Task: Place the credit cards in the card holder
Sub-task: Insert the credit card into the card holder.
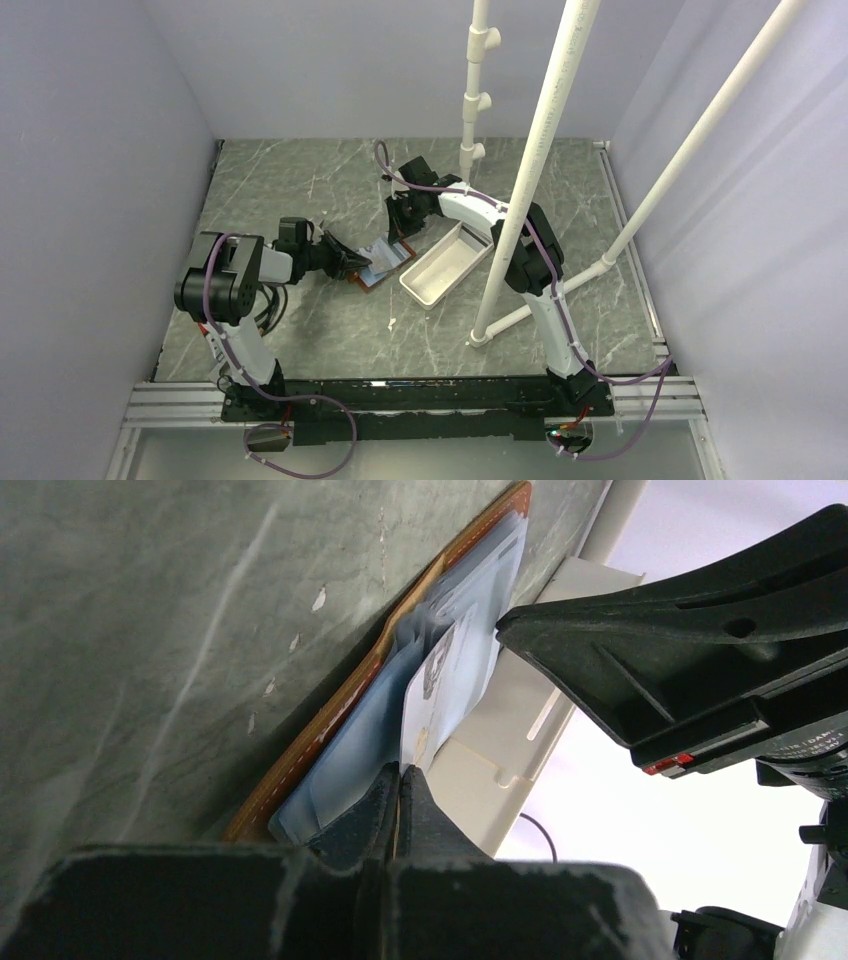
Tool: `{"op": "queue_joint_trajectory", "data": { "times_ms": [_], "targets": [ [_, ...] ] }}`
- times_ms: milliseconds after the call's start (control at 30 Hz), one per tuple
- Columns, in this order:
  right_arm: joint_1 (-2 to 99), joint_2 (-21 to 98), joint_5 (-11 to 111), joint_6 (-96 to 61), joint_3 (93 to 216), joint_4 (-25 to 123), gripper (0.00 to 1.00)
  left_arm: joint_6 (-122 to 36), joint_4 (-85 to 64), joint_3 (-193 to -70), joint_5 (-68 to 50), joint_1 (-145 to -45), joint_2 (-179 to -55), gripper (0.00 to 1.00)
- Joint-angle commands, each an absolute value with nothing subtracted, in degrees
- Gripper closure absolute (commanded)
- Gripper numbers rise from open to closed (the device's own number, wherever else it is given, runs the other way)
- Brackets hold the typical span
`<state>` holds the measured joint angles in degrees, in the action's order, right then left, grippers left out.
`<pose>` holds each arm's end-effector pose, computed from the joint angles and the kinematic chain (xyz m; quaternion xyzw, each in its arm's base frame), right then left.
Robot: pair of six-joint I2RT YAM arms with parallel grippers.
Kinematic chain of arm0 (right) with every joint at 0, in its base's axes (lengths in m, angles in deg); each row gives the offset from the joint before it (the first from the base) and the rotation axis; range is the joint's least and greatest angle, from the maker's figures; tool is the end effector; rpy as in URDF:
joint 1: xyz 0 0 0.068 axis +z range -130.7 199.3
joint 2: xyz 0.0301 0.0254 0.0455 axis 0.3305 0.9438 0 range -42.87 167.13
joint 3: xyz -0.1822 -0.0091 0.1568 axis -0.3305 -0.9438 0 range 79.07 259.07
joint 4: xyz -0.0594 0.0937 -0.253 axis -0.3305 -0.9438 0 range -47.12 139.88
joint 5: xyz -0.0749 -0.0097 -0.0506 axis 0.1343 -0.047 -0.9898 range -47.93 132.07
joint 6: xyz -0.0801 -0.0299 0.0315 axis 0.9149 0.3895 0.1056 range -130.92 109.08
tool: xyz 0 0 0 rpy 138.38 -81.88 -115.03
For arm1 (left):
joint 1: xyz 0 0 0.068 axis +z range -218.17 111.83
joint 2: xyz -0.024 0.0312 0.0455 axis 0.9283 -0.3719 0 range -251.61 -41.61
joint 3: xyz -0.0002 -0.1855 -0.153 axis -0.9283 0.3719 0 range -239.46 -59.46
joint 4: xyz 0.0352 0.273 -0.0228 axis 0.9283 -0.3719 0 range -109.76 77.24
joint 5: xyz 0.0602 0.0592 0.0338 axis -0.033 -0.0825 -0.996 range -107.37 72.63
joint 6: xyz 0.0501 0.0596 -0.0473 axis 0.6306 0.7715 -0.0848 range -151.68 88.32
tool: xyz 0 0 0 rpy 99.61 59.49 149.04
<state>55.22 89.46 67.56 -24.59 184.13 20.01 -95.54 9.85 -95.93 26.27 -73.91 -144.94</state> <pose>0.3961 0.3303 0.0937 -0.2417 0.9059 0.3078 0.1617 0.3188 -0.0886 0.0287 -0.2892 0.8179 -0.4871 0.1009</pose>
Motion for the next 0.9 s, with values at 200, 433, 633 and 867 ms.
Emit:
{"op": "queue_joint_trajectory", "data": {
  "times_ms": [200,433,633,867],
  "targets": [
    [55.9,90.9,64.4,-23.9,183.2,19.0,1.00,-97.0,10.9,-93.6,16.4,-75.8,-141.2,1.00],
    [55.9,91.1,64.3,-23.8,183.2,18.8,1.00,-95.6,6.6,-92.6,11.9,-75.8,-136.6,1.00],
    [56.1,91.1,64.4,-24.0,183.3,18.9,1.00,-97.9,10.9,-92.0,13.6,-76.1,-138.4,1.00],
    [56.4,91.4,64.3,-24.1,183.7,18.6,1.00,-98.1,12.1,-91.9,12.1,-77.0,-138.6,1.00]
  ]
}}
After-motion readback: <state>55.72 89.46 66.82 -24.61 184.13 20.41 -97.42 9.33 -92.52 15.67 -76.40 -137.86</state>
